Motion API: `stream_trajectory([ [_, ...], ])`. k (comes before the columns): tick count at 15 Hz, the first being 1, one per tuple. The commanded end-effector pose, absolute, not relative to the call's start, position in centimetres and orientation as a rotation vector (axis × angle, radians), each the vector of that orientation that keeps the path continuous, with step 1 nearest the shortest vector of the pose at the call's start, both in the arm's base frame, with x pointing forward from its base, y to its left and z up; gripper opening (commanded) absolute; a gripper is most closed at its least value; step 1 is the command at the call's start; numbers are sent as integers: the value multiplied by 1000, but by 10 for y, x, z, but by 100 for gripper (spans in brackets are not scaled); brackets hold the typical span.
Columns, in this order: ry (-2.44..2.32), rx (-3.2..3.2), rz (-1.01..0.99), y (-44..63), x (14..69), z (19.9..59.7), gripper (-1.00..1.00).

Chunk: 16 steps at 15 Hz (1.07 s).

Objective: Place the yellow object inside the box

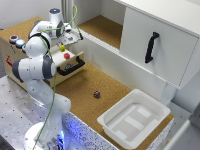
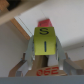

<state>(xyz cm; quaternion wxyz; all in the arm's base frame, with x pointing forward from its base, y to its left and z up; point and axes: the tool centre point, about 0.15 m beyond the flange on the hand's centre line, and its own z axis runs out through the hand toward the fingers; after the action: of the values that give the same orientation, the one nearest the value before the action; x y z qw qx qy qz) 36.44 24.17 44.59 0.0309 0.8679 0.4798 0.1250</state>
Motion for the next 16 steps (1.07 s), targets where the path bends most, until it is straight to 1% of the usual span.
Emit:
stream_trajectory([
  [1,1346,2774,450,171,352,442,-100],
  [6,1223,2857,402,98,349,421,-100],
  [10,1024,2934,301,40,348,397,-100],
  [13,785,2981,239,3,345,393,-100],
  [16,646,3025,191,-39,347,387,-100],
])
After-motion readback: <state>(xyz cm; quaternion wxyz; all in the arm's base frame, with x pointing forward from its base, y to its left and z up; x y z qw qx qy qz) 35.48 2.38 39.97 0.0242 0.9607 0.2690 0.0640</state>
